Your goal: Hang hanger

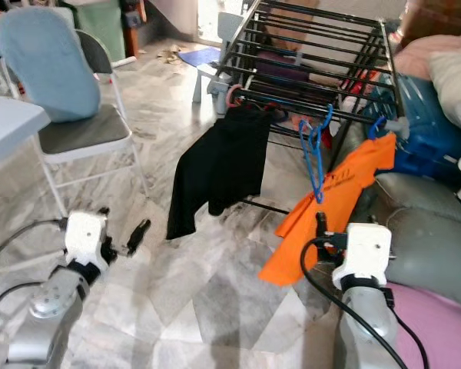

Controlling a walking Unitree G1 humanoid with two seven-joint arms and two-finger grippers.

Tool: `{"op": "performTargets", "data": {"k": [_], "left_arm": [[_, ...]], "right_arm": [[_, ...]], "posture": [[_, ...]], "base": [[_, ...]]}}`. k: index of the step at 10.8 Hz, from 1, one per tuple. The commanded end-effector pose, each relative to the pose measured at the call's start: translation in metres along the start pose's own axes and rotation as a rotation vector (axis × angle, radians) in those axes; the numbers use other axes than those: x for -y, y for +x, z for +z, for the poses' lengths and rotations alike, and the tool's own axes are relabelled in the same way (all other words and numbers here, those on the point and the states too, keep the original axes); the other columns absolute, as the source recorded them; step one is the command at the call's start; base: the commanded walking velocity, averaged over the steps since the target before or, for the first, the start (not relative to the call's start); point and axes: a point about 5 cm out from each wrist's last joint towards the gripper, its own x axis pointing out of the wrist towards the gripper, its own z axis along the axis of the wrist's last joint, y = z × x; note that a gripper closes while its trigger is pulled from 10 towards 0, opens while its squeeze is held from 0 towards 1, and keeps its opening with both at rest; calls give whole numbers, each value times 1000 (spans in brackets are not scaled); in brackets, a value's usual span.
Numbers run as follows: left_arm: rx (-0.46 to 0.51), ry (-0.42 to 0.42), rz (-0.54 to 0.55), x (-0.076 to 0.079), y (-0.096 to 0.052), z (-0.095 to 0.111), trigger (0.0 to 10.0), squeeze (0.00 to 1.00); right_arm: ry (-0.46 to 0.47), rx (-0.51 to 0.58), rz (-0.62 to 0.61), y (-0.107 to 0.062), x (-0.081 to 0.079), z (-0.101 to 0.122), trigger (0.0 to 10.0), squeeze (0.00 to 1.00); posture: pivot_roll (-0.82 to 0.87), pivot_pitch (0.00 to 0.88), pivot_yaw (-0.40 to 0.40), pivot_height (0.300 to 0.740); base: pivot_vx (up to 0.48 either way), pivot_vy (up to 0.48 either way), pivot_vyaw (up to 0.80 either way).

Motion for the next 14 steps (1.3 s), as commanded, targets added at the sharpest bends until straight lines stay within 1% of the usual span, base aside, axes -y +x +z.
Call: {"op": "performTargets", "data": {"k": [1, 2, 4, 6, 7, 8, 9, 10, 11, 12, 13, 14], "left_arm": [[32, 16, -22, 4, 4, 13, 10000, 0], [33, 24, -43, 6, 6, 12, 10000, 0], [40, 14, -64, 17, 10, 14, 10000, 0], [38, 23, -38, 14, 18, 11, 10000, 0], [33, 22, -34, 14, 20, 11, 10000, 0], [24, 33, -39, 13, 23, 9, 10000, 0], [27, 41, -46, 12, 30, 10, 10000, 0], [29, 37, -40, 10, 35, 11, 10000, 0], [38, 41, -46, 13, 42, 13, 10000, 0], [46, 45, -51, 15, 45, 15, 10000, 0], [47, 51, -44, 15, 47, 13, 10000, 0], [53, 55, -44, 15, 47, 13, 10000, 0]], "right_arm": [[-1, 29, -24, 3, 6, 8, 10000, 0], [-2, 33, -24, 3, 5, 9, 10000, 0], [6, 51, -37, -4, 6, 15, 10000, 0], [14, 41, -20, -9, -4, 12, 10000, 0], [26, 37, -26, -9, -7, 11, 10000, 0], [46, 44, -36, -8, -14, 12, 10000, 0], [70, 45, -50, -7, -17, 10, 10000, 0], [87, 45, -46, -8, -22, 10, 10000, 0], [91, 45, -47, -7, -25, 8, 10000, 0], [110, 46, -62, -6, -25, 7, 10000, 0], [110, 51, -73, -5, -22, 6, 10000, 0], [124, 57, -114, -8, -16, 6, 10000, 0]], "posture": [[156, 0, -135, 740], [144, 0, -128, 740], [121, 0, -130, 740], [116, 0, -129, 740], [117, 0, -119, 740], [119, 0, -93, 740], [117, 0, -76, 740], [117, 0, -63, 740], [122, 0, -48, 740], [119, 0, -36, 740], [118, 0, -33, 740], [101, 0, -14, 740]], "base": [[0, 0, 0], [0, 0, 0], [0, 0, 0], [0, 0, 800], [0, 0, 800], [0, 0, 800], [0, 0, 800], [0, 0, 0], [0, 0, 0], [0, 0, 0], [0, 0, 0], [0, 0, 0]]}}
